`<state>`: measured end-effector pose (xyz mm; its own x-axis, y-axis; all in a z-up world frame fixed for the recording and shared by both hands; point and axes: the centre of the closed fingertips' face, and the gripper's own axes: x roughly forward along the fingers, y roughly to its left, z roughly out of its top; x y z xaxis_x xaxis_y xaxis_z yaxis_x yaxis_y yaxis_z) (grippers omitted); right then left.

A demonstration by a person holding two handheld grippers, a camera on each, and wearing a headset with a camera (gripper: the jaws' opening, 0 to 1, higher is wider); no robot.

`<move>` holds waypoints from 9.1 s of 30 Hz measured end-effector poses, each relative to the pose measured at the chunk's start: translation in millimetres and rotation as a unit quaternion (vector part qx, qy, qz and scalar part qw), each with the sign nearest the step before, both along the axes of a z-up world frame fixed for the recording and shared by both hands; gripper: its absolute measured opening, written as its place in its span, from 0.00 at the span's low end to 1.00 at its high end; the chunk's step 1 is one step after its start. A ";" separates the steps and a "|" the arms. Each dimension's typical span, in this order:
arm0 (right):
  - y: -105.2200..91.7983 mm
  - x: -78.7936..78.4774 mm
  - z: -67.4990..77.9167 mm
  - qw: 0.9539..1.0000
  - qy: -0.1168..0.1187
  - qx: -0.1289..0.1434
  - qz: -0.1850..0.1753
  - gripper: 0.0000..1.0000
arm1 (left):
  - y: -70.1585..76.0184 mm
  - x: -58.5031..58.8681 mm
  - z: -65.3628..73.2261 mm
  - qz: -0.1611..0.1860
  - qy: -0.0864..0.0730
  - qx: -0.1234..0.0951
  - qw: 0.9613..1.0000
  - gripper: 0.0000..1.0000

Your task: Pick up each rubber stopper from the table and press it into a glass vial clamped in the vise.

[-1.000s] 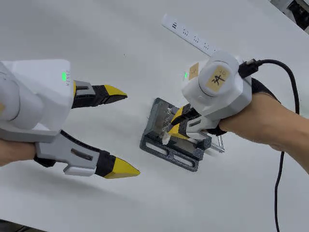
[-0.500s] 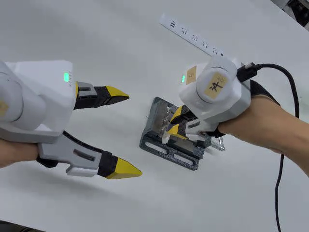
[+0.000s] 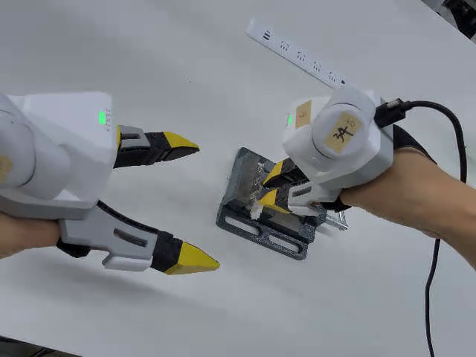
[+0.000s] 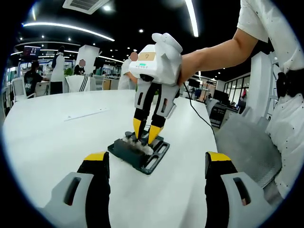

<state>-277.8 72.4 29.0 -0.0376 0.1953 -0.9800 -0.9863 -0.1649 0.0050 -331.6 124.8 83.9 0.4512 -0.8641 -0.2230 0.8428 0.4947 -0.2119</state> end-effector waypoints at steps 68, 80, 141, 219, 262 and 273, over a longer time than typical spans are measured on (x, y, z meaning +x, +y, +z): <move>-4.8 1.4 -0.5 0.999 0.019 0.026 -0.035 0.00 | -5.0 1.1 -3.1 -0.010 0.004 0.001 1.000 0.81; -3.4 -0.5 -0.7 0.999 0.007 0.019 -0.029 0.00 | -4.9 2.6 -2.4 -0.009 0.002 -0.001 1.000 0.81; -1.0 1.8 -4.9 0.999 0.008 0.017 -0.040 0.00 | -7.8 4.6 -0.5 -0.006 -0.001 -0.007 1.000 0.80; -10.2 3.6 13.3 0.989 0.015 0.105 -0.100 0.00 | -3.7 -7.6 15.4 -0.016 0.006 0.044 0.999 0.79; -117.4 -24.5 28.5 0.902 -0.014 0.325 -0.283 0.68 | 1.0 1.6 6.8 -0.002 -0.005 0.104 0.995 0.99; -115.6 -31.4 26.7 0.887 -0.020 0.361 -0.288 0.85 | -2.1 2.2 -3.3 -0.006 -0.006 0.124 0.992 0.99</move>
